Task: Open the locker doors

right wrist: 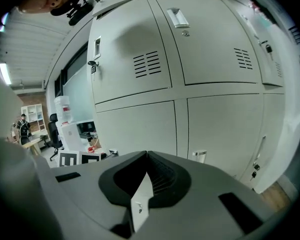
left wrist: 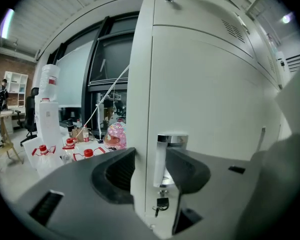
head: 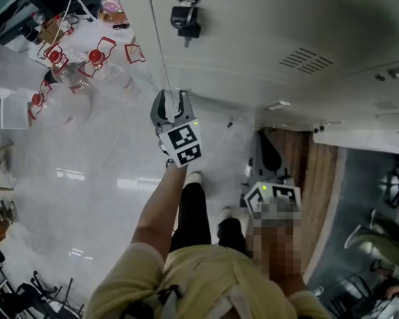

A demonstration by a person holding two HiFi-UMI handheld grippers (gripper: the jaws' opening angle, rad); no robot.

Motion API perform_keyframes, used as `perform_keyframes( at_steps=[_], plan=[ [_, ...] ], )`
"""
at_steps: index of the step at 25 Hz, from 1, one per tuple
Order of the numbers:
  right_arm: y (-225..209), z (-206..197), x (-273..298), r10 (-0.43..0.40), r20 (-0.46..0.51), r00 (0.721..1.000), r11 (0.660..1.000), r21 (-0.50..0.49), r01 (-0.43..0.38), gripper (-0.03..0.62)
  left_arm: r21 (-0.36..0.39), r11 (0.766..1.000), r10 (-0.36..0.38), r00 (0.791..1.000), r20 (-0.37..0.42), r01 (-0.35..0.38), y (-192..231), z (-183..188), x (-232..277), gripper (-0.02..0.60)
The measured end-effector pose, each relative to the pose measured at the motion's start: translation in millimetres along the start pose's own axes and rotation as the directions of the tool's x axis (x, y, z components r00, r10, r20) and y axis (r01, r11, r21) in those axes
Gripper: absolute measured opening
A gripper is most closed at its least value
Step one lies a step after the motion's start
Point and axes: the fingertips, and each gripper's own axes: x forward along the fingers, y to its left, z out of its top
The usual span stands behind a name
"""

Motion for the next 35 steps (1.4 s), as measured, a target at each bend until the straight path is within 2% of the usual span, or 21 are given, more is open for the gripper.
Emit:
perform_keyframes(
  at_steps=[3,7,8,11,16,22,35],
  plan=[
    [-8.2,1.1,-7.7,0.018,0.021,1.0,1.0,0.013,-0.018,0.005,0.043,0.998,-0.039,0.999,-0.024,0.04,-0.8,-0.7,-0.5,0.178],
    [-24.2,-2.2,-28.4,0.017,0.033,0.999,0.999,0.036,-0.018,0.006,0.111,0.988,-0.102,0.991,-0.086,0.112,-12.2,-6.3,-6.4,0.115],
    [-28.4,-1.1,-32.5,0.013,0.039,0.999,0.999,0.042,-0.015,0.006,0.118,0.986,-0.109,0.989,-0.098,0.121,-13.2,-7.3,-7.2,0.115],
    [-35.9,0.8,-40.8,0.014,0.061,0.998,0.999,0.046,-0.017,0.005,0.125,0.984,-0.116,0.988,-0.102,0.129,-11.0,-3.3,-5.1,0.115],
    [-54.4,-16.4,-58.3,-0.022,0.04,0.999,0.996,0.084,0.019,0.006,0.097,0.986,-0.127,0.985,-0.115,0.139,-11.0,-8.7,-17.3,0.115],
    [-50.7,-18.1,-70.2,-0.01,0.05,0.999,0.997,0.079,0.006,0.006,0.078,0.985,-0.14,0.982,-0.131,0.151,-12.2,-17.8,-40.0,0.115],
    [-42.6,-31.3,-98.7,0.012,0.051,0.999,0.999,0.036,-0.014,0.006,0.117,0.979,-0.144,0.974,-0.174,0.165,-25.0,-40.2,-95.3,0.115]
  ],
)
